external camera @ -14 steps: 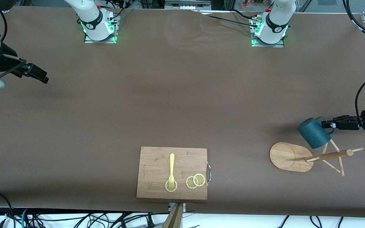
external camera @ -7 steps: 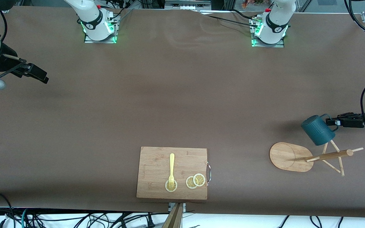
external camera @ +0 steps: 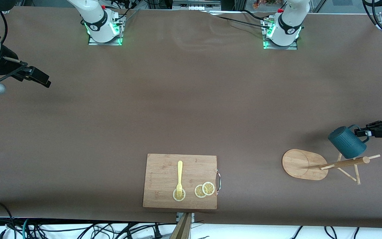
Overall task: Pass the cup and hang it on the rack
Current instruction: 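Lower the mug onto a rack peg with the left gripper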
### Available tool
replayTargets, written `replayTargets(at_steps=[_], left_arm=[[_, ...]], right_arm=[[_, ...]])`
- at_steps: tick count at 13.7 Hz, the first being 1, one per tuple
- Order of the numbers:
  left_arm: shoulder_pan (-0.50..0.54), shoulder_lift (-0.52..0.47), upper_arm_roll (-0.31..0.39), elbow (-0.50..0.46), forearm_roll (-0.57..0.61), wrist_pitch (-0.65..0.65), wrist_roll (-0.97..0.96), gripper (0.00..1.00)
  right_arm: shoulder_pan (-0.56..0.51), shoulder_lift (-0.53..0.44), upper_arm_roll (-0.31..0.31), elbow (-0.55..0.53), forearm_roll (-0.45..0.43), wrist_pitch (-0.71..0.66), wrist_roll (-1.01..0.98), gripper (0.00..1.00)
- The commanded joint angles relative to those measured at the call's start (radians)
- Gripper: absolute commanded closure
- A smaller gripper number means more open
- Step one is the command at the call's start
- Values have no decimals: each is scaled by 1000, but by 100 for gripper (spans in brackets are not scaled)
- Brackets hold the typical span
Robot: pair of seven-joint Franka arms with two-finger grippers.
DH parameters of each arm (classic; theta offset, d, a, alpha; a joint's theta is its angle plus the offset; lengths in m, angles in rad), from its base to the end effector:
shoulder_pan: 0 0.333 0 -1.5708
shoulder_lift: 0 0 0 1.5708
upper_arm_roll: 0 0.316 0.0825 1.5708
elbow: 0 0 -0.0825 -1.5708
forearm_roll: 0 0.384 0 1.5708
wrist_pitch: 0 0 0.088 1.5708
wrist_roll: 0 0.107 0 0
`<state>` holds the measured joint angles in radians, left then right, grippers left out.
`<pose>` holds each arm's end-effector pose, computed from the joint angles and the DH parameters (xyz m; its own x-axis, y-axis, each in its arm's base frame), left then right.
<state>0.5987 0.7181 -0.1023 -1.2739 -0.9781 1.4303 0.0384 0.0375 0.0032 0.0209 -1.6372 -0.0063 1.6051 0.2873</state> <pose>0.6492 0.2612 0.3535 0.8507 0.2961 -0.4343 0.5124 -0.2827 0.8109 0.5556 0.0318 0.5943 0.9734 -0.2267 -0.0321 -0.2263 -0.9739 0.0160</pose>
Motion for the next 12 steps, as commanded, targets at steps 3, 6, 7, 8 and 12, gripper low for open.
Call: replayTargets(at_steps=[3,6,7,8,12], left_arm=[[15,58,-2,67,-48,-22,-14,100],[38,81,-2,67,-62,-24,-11,93],[39,81,-3,67,-62,-24,-11,77],[39,81,-4,67,-62,-25,-11,51],[38,80,-2,67,-47,-27,44,0]], right_arm=[[-11,5,5,16,17,-10,9,0],[-11,5,5,16,17,-10,9,0],[-11,5,5,16,17,-10,9,0],[-11,5,5,16,17,-11,9,0],[-11,6,5,16,17,-13,9,0]])
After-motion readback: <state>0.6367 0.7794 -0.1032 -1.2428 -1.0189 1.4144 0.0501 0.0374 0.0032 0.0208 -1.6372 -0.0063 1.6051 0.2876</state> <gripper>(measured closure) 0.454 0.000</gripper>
